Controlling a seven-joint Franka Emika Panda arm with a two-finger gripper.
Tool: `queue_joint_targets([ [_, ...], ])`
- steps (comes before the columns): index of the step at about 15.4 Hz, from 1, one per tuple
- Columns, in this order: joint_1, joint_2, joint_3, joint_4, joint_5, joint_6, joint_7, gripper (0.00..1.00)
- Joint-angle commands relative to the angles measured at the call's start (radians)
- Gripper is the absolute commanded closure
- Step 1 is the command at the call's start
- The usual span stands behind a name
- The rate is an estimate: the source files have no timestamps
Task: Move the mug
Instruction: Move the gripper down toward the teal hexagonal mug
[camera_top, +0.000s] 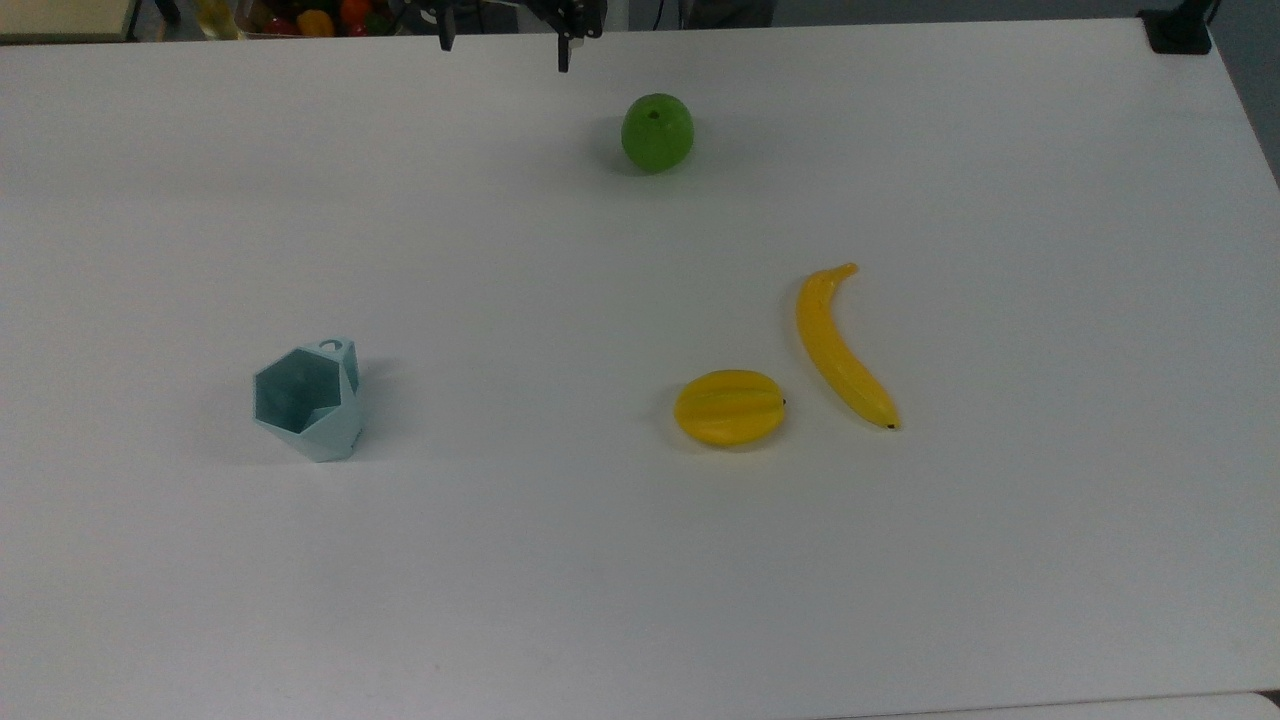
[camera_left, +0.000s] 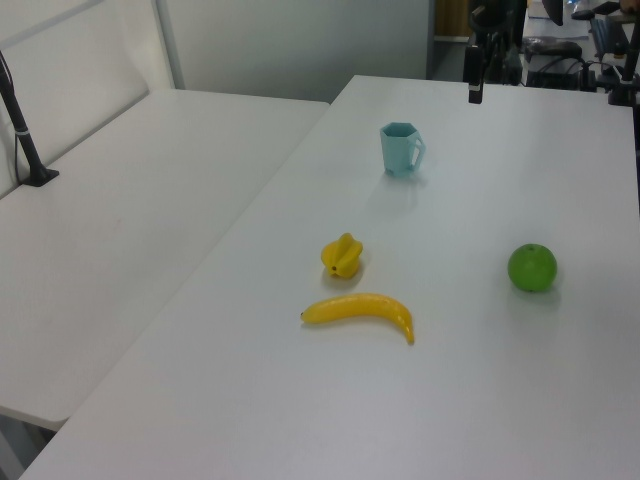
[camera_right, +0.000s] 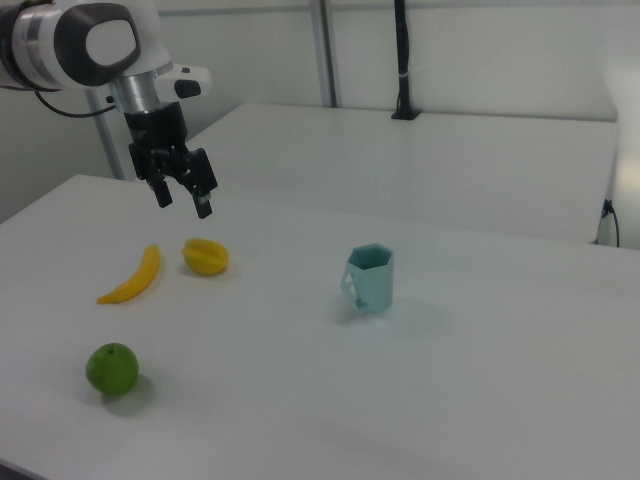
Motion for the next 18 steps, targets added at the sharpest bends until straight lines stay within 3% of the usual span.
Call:
queue_joint_targets([
  [1, 0.009, -0.012, -0.013, -0.011, 0.004, 0.010, 0.007, 0.00],
  [11, 0.007, 0.005, -0.013, -0.008, 0.008, 0.017, 0.007, 0.00],
  [18, -0.067, 0.103, -0.016, 0.000, 0.002, 0.217, 0.021, 0.00],
])
